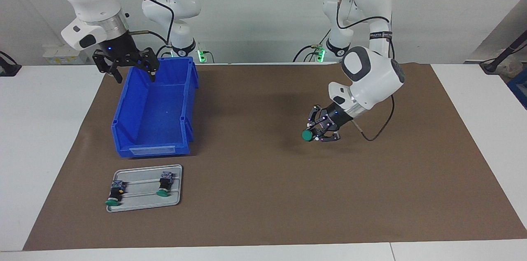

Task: Place and press button with both arms
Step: 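Grasp the green-capped part with the left gripper and lift it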

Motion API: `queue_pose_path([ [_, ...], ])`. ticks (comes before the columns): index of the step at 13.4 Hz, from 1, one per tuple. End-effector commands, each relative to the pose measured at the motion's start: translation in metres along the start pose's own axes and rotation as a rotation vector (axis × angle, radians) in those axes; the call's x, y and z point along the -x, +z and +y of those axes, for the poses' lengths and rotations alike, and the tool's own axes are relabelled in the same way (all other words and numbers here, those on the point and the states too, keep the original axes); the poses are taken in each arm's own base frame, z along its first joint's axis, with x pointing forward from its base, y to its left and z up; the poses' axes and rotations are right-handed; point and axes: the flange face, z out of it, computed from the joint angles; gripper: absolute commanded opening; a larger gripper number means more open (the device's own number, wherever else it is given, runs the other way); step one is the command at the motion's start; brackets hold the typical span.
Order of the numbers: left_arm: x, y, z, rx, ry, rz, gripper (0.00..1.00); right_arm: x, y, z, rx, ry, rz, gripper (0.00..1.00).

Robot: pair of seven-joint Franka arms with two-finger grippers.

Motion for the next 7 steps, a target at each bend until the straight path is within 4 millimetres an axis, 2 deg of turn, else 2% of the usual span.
queue_pose_path([
  [1, 0.039, -0.009, 0.021, -0.033, 0.013, 0.139, 0.0, 0.008, 0.0, 0.004, -0.022, -0.017, -0.012, 0.99],
  [4, 0.072, -0.005, 0.037, -0.082, 0.043, 0.297, 0.0, 0.008, 0.0, 0.002, -0.022, -0.02, -0.012, 0.99],
  [7, 0.089, -0.001, 0.049, -0.101, 0.035, 0.367, 0.0, 0.008, 0.0, 0.003, -0.022, -0.019, -0.012, 0.99],
])
